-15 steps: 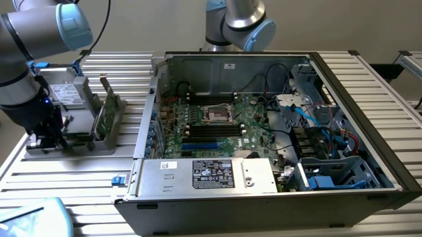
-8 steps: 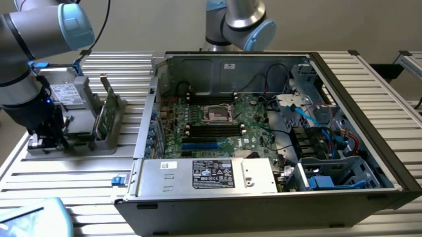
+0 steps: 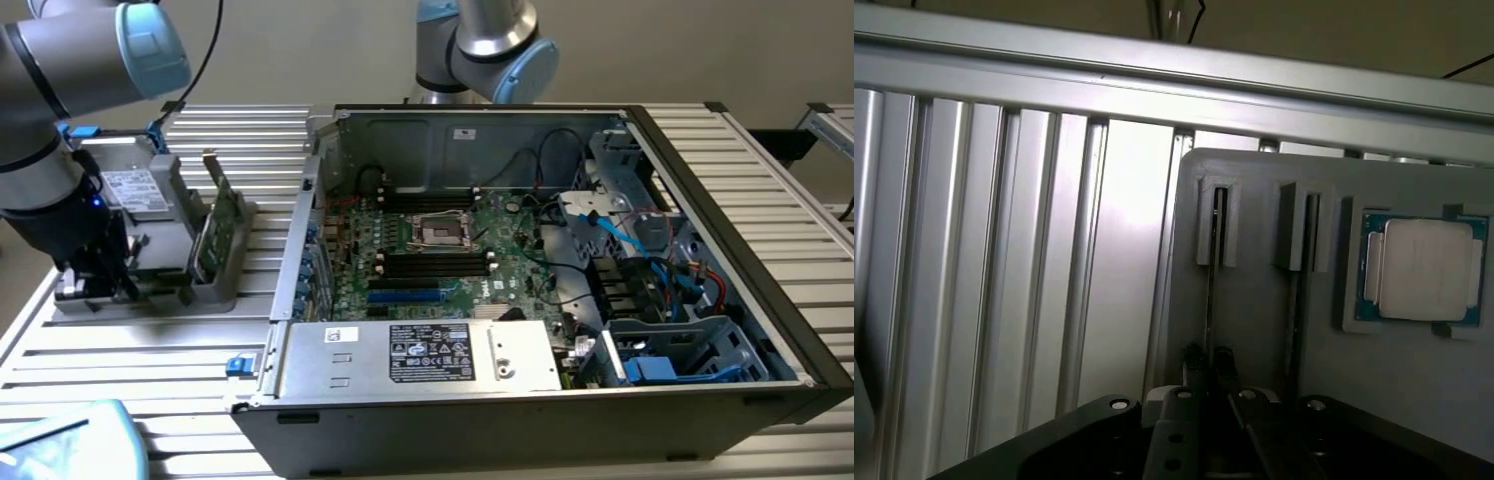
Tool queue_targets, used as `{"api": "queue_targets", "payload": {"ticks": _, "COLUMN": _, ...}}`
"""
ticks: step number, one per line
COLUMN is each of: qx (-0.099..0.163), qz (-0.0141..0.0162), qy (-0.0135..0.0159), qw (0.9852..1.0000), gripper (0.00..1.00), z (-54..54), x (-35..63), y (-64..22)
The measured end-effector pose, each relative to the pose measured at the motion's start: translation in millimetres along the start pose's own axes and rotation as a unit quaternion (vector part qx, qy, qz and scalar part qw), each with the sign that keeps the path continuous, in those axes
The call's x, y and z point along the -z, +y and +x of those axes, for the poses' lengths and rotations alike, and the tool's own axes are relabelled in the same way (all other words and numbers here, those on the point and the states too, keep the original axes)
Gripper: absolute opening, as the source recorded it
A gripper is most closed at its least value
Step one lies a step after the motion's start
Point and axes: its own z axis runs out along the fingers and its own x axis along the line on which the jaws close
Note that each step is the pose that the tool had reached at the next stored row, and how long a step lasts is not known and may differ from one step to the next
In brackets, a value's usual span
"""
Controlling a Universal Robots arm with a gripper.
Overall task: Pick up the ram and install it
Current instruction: 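Pick up the ram and move it above insertion slot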
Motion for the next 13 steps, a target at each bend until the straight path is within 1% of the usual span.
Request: {"api": "queue_targets", "payload": {"ticks": 13, "qx": 0.0, "qz": 0.0001, "qy": 0.0, "qw": 1.0, "gripper": 0.14, "z": -3.9, "x": 6.1, "y": -0.2}}
